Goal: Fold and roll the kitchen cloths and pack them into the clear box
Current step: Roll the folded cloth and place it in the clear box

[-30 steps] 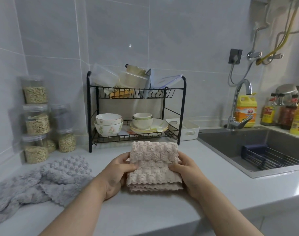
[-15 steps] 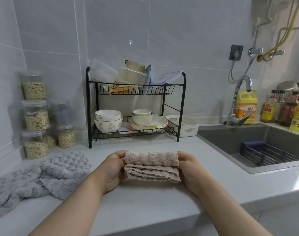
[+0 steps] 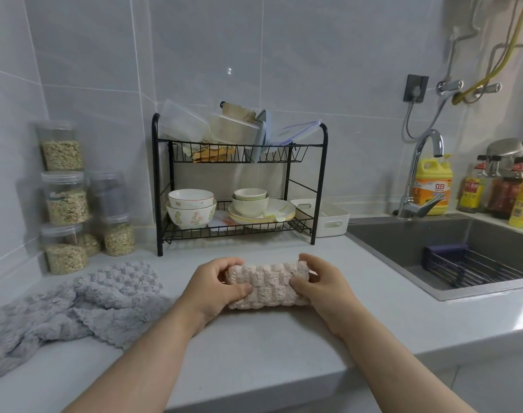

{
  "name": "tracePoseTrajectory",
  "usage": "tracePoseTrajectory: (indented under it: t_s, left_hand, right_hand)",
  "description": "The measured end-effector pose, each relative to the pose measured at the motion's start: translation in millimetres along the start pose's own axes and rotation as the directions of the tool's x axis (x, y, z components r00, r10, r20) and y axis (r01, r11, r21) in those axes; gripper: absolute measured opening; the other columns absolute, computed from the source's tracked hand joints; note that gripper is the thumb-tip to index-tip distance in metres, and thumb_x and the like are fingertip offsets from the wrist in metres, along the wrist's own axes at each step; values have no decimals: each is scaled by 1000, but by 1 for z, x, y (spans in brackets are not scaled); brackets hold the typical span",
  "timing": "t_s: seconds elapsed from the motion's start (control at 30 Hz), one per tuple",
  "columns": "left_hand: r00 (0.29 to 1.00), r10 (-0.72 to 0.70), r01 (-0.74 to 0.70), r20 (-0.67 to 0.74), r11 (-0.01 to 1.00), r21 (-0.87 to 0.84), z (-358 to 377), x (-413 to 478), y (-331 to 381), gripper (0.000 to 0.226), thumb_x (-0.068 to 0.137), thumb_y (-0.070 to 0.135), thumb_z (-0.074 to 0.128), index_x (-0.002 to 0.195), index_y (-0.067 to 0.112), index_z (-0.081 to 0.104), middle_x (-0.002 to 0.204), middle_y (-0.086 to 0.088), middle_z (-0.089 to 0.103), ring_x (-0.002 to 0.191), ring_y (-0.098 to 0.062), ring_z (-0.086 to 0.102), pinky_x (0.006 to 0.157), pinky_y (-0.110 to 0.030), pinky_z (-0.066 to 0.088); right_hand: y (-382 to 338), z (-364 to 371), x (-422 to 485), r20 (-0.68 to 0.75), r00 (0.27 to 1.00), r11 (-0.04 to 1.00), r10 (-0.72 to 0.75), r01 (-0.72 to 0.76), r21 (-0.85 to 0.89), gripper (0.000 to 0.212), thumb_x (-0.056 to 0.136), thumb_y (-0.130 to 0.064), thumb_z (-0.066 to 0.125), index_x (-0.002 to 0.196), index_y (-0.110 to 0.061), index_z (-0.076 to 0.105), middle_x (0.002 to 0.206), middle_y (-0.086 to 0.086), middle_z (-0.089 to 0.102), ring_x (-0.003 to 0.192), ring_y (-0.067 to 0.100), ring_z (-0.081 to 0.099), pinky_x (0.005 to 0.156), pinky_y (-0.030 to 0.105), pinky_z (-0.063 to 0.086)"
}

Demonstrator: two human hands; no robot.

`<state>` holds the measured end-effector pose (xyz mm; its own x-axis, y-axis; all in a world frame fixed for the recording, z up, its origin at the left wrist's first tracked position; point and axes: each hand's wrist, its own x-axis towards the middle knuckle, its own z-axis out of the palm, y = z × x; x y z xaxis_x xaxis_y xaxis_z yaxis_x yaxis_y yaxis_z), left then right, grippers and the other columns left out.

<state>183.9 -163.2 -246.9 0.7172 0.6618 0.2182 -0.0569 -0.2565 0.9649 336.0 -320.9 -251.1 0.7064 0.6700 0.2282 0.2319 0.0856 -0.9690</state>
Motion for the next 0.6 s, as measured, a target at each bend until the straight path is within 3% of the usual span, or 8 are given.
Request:
tracePoseTrajectory:
  t_s: [0.07,0.17,0.27,0.33,0.47,0.6]
  left_hand:
    - [994,-38,36,99,999,22,-1,-3,3,68,48,20,90,110,24,64,101,-8,67,87,-16,64,82,-35,57]
    - [988,-21,7,153,996,93,-1,-5,5,68,55,4,89,113,24,60,106,-7,67,91,-13,65,79,-24,55]
    - [998,1,-8,63,994,106,-2,-2,3,62,61,-9,83,111,20,61,103,-8,67,88,-17,64,82,-32,56]
    - [1000,-16,15,21,999,38,-3,-2,2,57,61,-13,82,107,15,63,98,-10,70,87,-20,67,83,-36,58]
    - [997,-81,82,13,984,-159,-3,1,2,36,66,-14,77,95,4,68,92,-14,73,81,-21,69,69,-26,57]
    - [997,-81,80,-2,985,-153,0,7,0,26,72,-8,76,92,4,67,89,-14,72,81,-22,67,75,-28,56]
  right_hand:
    - [0,1,1,26,1000,998,6,-4,-70,29,88,-2,66,115,-14,62,106,9,69,90,18,66,63,14,51]
    - [-3,5,-2,45,998,993,41,-35,-115,24,93,-17,62,115,-25,57,106,6,64,86,11,61,67,17,48]
    - [-4,3,-5,148,988,960,39,4,-280,56,82,-22,75,129,-32,46,109,-5,59,92,7,60,79,18,48]
    - [-3,3,-6,153,988,939,12,42,-340,64,79,-14,77,129,-35,45,108,-4,59,92,7,60,83,19,49]
    - [-4,2,-2,7,1000,996,-3,3,-84,51,82,-2,72,122,-28,53,107,7,64,82,15,62,69,22,53]
    - [-3,1,3,-31,999,1000,-19,18,-11,37,83,0,71,110,-24,62,101,7,70,81,17,67,75,28,56]
